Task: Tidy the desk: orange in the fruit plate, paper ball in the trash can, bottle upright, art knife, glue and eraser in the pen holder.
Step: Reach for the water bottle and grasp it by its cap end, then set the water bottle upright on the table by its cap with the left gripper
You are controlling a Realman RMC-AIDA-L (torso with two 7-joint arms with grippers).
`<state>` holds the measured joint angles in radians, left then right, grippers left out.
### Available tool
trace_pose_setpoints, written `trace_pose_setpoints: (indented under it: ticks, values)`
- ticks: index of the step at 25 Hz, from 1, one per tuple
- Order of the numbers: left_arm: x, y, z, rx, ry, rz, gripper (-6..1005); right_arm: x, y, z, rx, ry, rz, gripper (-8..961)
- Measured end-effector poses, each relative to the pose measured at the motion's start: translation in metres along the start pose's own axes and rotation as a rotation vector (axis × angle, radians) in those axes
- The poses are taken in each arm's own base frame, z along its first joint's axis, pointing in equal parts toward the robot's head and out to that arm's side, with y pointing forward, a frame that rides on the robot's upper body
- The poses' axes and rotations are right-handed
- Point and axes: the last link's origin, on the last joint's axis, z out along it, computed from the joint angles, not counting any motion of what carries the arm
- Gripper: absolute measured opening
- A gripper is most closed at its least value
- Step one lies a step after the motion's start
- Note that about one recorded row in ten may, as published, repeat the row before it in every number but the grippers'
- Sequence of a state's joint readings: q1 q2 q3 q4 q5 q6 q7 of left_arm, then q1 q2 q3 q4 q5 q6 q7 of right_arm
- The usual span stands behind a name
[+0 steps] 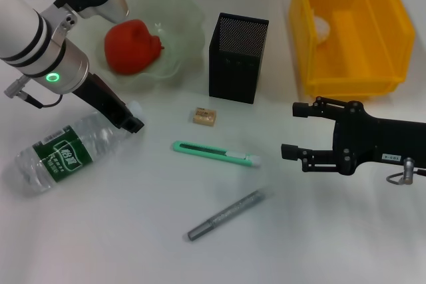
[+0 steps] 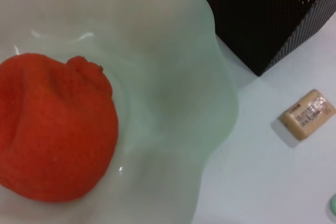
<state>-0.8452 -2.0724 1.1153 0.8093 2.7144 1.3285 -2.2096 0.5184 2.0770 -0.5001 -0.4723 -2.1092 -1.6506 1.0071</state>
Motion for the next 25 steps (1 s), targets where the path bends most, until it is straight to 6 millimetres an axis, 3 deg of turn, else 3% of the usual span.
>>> trace_pose_setpoints:
  ticks: [4, 18, 25]
  values:
    - [0.003, 0.003, -0.001, -0.022, 0.022, 0.007, 435, 0.0, 0.0, 0.0, 0.0, 0.0, 0.0, 827]
    - [0.009, 0.013, -0.028, -0.101, 0.196, 0.07, 436, 0.0, 0.001, 0.001, -0.004, 0.0, 0.001, 827]
    - [0.002, 0.01, -0.047, -0.135, 0.349, 0.086, 436, 0.0, 0.001, 0.001, -0.004, 0.0, 0.003, 827]
